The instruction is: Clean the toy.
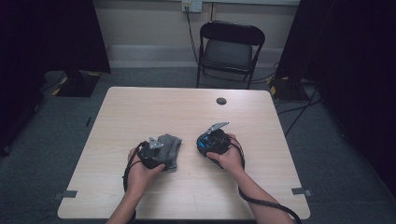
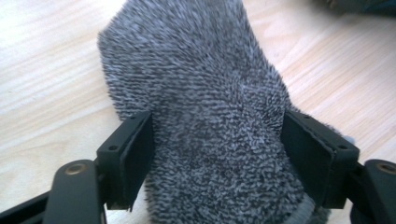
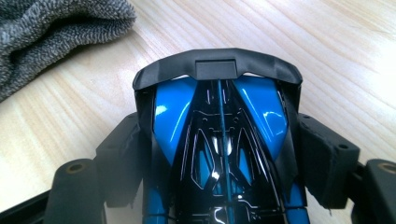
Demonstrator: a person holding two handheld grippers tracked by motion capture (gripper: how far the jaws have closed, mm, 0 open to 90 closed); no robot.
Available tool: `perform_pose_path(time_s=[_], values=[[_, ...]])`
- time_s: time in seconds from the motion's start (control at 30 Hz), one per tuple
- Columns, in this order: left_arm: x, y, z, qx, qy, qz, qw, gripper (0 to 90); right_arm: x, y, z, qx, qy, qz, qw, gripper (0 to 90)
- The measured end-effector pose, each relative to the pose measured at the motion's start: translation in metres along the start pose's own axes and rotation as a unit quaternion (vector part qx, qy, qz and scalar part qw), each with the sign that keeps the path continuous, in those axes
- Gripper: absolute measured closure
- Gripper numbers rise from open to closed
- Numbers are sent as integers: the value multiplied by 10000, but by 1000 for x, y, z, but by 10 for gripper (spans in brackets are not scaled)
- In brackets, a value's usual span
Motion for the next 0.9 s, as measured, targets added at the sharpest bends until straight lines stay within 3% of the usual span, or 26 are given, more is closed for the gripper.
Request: perform_pose_path(time_s=[0.1,0.17,0.2,0.23,0.33,0.37,0.5,0.6,0.67,0.8,0.9], values=[[1,0,1,19,-78,43,10000,299,-7,1,0,59,76,110,9999,254],[-1,1,3,61,-138,43,9999,477,-11,1,-1,30,83,117,9999,254],[-3,1,5,99,-198,11,9998,477,-11,1,-1,30,83,117,9999,254],[-3,1,7,76,-236,-5,9997,592,-13,0,-2,39,110,114,9999,255],[-6,3,9,110,-335,-50,9994,657,-16,0,-2,58,127,151,9998,255],[-7,5,9,32,-372,-26,9993,692,-21,2,-4,75,222,220,9995,255],[-19,22,7,-91,-501,238,9984,700,-29,6,-6,14,265,276,9993,255],[-28,45,7,-112,-562,492,9971,700,-37,10,-11,-23,346,341,9988,255],[-28,55,10,-77,-602,499,9969,699,-42,12,-19,-131,424,367,9983,255],[-22,74,22,202,-778,457,9957,698,-48,14,-31,-254,525,395,9975,255],[-20,84,35,282,-1086,481,9925,698,-52,15,-36,-360,533,418,9971,255]])
Point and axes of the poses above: each handheld gripper's, and its own axes: x roughly forward along the jaws, y roughly out of its top, z roughly to its right, the point moved 10 cm from there along x, roughly forward along the jaws, and after that the axes turned 3 degrees about x, right-handed, at the moved point
